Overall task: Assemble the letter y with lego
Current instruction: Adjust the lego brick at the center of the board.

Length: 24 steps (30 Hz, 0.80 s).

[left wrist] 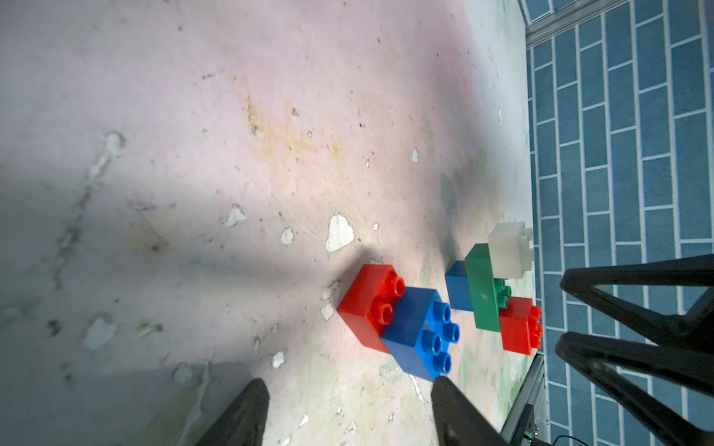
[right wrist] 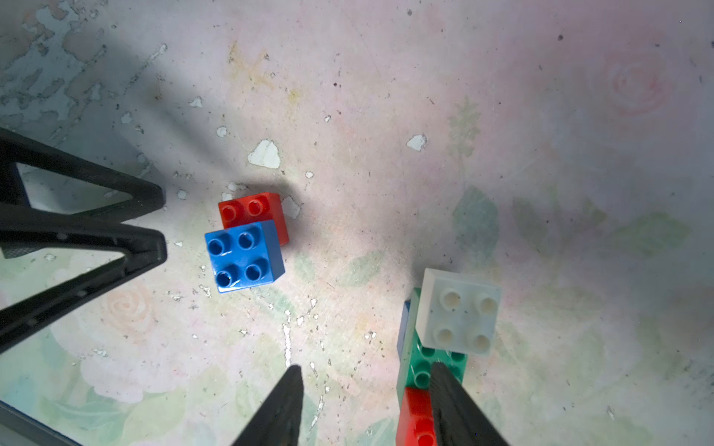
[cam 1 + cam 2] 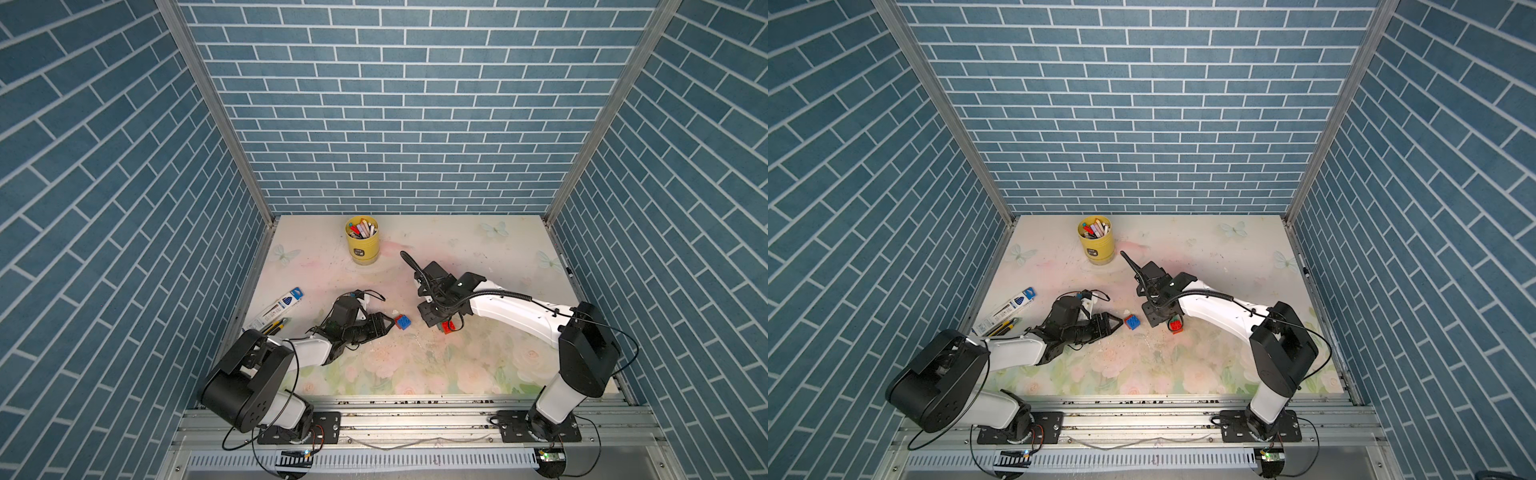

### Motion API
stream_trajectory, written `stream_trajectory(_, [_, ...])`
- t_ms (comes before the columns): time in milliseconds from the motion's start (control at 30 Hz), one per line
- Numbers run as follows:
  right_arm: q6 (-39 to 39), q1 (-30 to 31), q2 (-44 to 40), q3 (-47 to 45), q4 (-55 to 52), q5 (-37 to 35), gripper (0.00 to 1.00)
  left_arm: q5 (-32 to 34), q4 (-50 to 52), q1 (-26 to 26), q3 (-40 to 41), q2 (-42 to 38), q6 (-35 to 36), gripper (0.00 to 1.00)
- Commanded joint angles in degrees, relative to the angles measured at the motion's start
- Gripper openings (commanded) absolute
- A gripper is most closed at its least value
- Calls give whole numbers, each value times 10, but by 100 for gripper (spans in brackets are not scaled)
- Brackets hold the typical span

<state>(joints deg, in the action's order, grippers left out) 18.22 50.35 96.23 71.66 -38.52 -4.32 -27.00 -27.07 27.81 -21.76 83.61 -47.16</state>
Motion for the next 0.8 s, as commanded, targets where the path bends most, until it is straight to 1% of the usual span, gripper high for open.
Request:
stream_trajectory(0, [23, -2, -11, -7, 2, -7, 54, -23, -39, -3, 9, 34, -3, 70])
stream_trajectory(167, [27, -2, -10, -12, 5, -8, 54, -53, -91, -4, 10, 74, -13, 69])
stream_trajectory(267, [28, -3, -9, -14, 5, -7, 54, -63, -89, -3, 6, 90, -10, 68])
stream_trajectory(333, [29, -3, -8, -14, 5, -8, 54, -65, -89, -3, 3, 103, -9, 65])
stream_trajectory(633, [31, -4, -11, -18, 6, -4, 54, -49, -81, -4, -4, 125, -11, 56])
stream_trajectory(767, [33, -4, -11, -21, 8, -2, 54, -47, -81, -3, -2, 127, -12, 56])
